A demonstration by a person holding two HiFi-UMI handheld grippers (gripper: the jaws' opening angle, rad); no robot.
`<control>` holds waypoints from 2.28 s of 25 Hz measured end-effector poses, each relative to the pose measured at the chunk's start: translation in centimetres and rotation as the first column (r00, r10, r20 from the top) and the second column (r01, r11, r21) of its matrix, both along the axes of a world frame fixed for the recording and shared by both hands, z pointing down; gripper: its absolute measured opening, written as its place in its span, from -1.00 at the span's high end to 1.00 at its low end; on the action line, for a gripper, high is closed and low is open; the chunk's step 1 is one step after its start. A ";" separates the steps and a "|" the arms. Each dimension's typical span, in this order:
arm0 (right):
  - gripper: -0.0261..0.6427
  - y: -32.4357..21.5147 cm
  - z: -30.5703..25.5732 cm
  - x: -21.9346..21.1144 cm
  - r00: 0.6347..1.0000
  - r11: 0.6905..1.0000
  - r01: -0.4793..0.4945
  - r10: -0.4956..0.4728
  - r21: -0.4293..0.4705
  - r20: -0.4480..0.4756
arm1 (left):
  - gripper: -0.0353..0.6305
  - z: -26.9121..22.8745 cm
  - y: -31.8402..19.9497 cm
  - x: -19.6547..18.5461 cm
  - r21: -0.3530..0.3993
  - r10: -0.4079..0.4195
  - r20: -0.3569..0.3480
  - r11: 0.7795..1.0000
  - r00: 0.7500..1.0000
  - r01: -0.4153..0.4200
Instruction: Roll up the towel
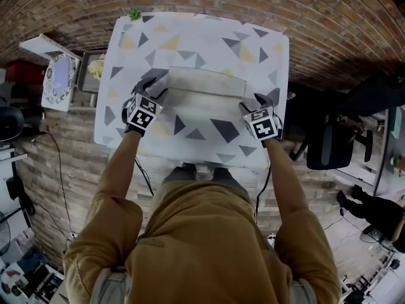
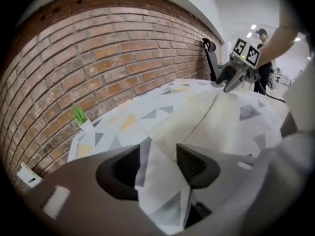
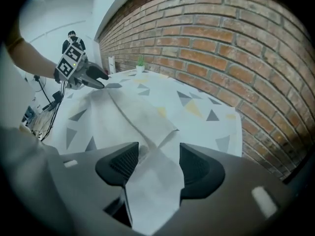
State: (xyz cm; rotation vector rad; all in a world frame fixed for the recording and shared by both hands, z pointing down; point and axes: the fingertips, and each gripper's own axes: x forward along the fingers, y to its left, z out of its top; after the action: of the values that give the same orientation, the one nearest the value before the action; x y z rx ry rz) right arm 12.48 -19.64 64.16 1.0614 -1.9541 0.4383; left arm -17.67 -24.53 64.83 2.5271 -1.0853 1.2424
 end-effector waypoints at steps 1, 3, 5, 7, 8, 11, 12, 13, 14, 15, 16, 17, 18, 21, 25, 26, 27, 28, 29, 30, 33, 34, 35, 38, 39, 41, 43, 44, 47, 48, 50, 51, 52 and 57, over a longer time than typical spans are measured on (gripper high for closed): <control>0.20 0.1 -0.4 0.3 1.000 1.000 -0.003 0.003 0.025 -0.003 | 0.14 -0.4 0.2 -0.3 0.013 -0.010 -0.011 1.000 1.000 0.010; 0.20 0.6 -0.9 0.6 1.000 0.998 0.012 -0.010 0.059 -0.020 | 0.14 -0.8 0.7 -0.6 0.029 -0.012 -0.028 1.000 1.000 0.012; 0.20 1.5 -1.1 0.5 0.998 0.996 0.042 -0.039 0.083 -0.039 | 0.09 -1.0 1.6 -0.7 0.038 -0.002 -0.034 0.999 0.999 0.003; 0.20 2.7 -0.7 0.1 0.995 0.991 0.088 -0.082 0.097 -0.065 | 0.08 -1.1 2.6 -0.6 0.043 0.015 -0.037 0.999 0.999 -0.013; 0.20 3.4 -0.5 -0.2 0.991 0.988 0.117 -0.109 0.101 -0.083 | 0.08 -1.1 3.1 -0.4 0.046 0.027 -0.035 0.999 0.999 -0.026; 0.21 4.8 -0.3 -1.4 0.977 0.976 0.191 -0.177 0.109 -0.121 | 0.08 -1.0 4.6 0.4 0.053 0.081 -0.016 0.995 0.997 -0.080; 0.21 5.2 -0.2 -1.8 0.974 0.973 0.203 -0.189 0.106 -0.121 | 0.08 -0.9 5.1 0.7 0.053 0.099 -0.007 0.994 0.995 -0.098; 0.21 5.5 -0.1 -2.1 0.973 0.972 0.212 -0.199 0.103 -0.120 | 0.08 -0.8 5.5 0.9 0.051 0.115 0.002 0.992 0.993 -0.115; 0.21 5.8 0.0 -2.5 0.970 0.970 0.221 -0.209 0.100 -0.122 | 0.08 -0.7 6.0 1.2 0.048 0.130 0.008 0.990 0.992 -0.130; 0.21 6.1 0.1 -2.8 0.967 0.967 0.234 -0.220 0.100 -0.128 | 0.09 -0.5 6.4 1.4 0.044 0.144 0.013 0.988 0.989 -0.145; 0.21 6.3 0.1 -3.1 0.962 0.963 0.249 -0.234 0.100 -0.139 | 0.09 -0.4 6.9 1.6 0.040 0.160 0.017 0.986 0.987 -0.160; 0.21 6.5 0.2 -3.4 0.955 0.959 0.267 -0.250 0.099 -0.158 | 0.09 -0.2 7.2 1.8 0.037 0.176 0.025 0.984 0.984 -0.176; 0.21 6.7 0.4 -3.6 0.946 0.953 0.287 -0.267 0.094 -0.185 | 0.09 -0.1 7.5 2.0 0.035 0.192 0.035 0.981 0.981 -0.193; 0.21 7.2 1.3 -3.7 0.907 0.937 0.343 -0.313 0.065 -0.281 | 0.15 0.5 8.1 2.2 0.028 0.243 0.076 0.969 0.967 -0.246; 0.22 7.5 2.1 -4.1 0.867 0.918 0.396 -0.364 0.028 -0.341 | 0.21 1.6 8.4 2.5 0.002 0.305 0.132 0.951 0.943 -0.308; 0.23 7.5 2.3 -4.2 0.857 0.913 0.408 -0.375 0.020 -0.354 | 0.22 1.9 8.5 2.7 -0.005 0.316 0.138 0.948 0.939 -0.318; 0.26 7.5 2.5 -4.2 0.849 0.909 0.416 -0.383 0.013 -0.365 | 0.23 2.1 8.5 2.8 -0.009 0.326 0.145 0.945 0.934 -0.328; 0.28 7.4 2.7 -4.2 0.844 0.907 0.420 -0.387 0.009 -0.373 | 0.25 2.2 8.5 2.9 -0.012 0.337 0.152 0.941 0.929 -0.339; 0.29 7.3 2.8 -4.2 0.841 0.907 0.421 -0.387 0.006 -0.378 | 0.26 2.4 8.6 3.0 -0.015 0.348 0.161 0.936 0.923 -0.351; 0.31 7.2 2.9 -4.1 0.840 0.908 0.420 -0.387 0.004 -0.381 | 0.28 2.6 8.6 3.1 -0.020 0.359 0.171 0.932 0.918 -0.361; 0.38 6.9 3.2 -4.1 0.831 0.905 0.425 -0.393 -0.005 -0.394 | 0.31 3.1 8.5 2.9 -0.041 0.375 0.191 0.926 0.907 -0.374; 0.40 6.9 3.2 -4.1 0.827 0.903 0.430 -0.397 -0.008 -0.399 | 0.34 3.2 8.5 2.8 -0.046 0.376 0.194 0.926 0.906 -0.374; 0.42 6.8 3.3 -4.1 0.822 0.901 0.434 -0.400 -0.010 -0.404 | 0.36 3.3 8.5 2.6 -0.050 0.376 0.196 0.926 0.905 -0.374; 0.46 6.8 3.5 -4.0 0.819 0.899 0.437 -0.404 -0.014 -0.408 | 0.39 3.5 8.4 2.5 -0.056 0.385 0.207 0.922 0.899 -0.382; 0.48 6.8 3.5 -4.0 0.819 0.899 0.438 -0.406 -0.016 -0.405 | 0.40 3.6 8.3 2.5 -0.058 0.388 0.213 0.921 0.897 -0.385; 0.50 6.8 3.5 -4.2 0.821 0.898 0.439 -0.410 -0.020 -0.398 | 0.42 3.9 8.2 2.5 -0.061 0.393 0.226 0.919 0.891 -0.389; 0.52 6.9 3.5 -4.3 0.828 0.901 0.433 -0.406 -0.019 -0.387 | 0.45 4.0 8.2 2.5 -0.064 0.396 0.232 0.918 0.888 -0.392; 0.53 6.8 3.4 -4.2 0.833 0.904 0.428 -0.400 -0.014 -0.383 | 0.45 4.0 8.2 2.4 -0.065 0.397 0.231 0.917 0.888 -0.393; 0.64 6.8 3.4 -4.1 0.839 0.908 0.419 -0.389 -0.005 -0.381 | 0.48 4.0 8.3 2.3 -0.066 0.391 0.221 0.920 0.894 -0.386; 0.66 6.9 3.5 -4.1 0.838 0.907 0.420 -0.391 -0.008 -0.381 | 0.50 4.0 8.3 2.3 -0.067 0.387 0.217 0.922 0.896 -0.382; 0.73 7.1 3.8 -4.0 0.836 0.906 0.422 -0.396 -0.014 -0.380 | 0.54 4.0 8.3 2.3 -0.079 0.374 0.197 0.927 0.906 -0.366; 0.77 7.2 3.8 -4.0 0.838 0.907 0.421 -0.395 -0.015 -0.377 | 0.57 3.9 8.4 2.4 -0.089 0.364 0.180 0.931 0.914 -0.354; 0.80 7.3 3.7 -4.0 0.840 0.908 0.419 -0.393 -0.014 -0.373 | 0.59 3.8 8.5 2.4 -0.101 0.355 0.161 0.934 0.921 -0.342; 0.82 8.3 2.7 -4.0 0.857 0.912 0.410 -0.392 -0.017 -0.335 | 0.63 3.0 9.8 2.1 -0.121 0.361 0.126 0.930 0.924 -0.346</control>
State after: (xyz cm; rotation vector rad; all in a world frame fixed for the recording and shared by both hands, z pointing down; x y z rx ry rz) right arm 8.46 -11.33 66.88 0.6754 -1.8222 -0.0287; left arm -15.61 -14.75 67.85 2.6710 -0.5830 1.5464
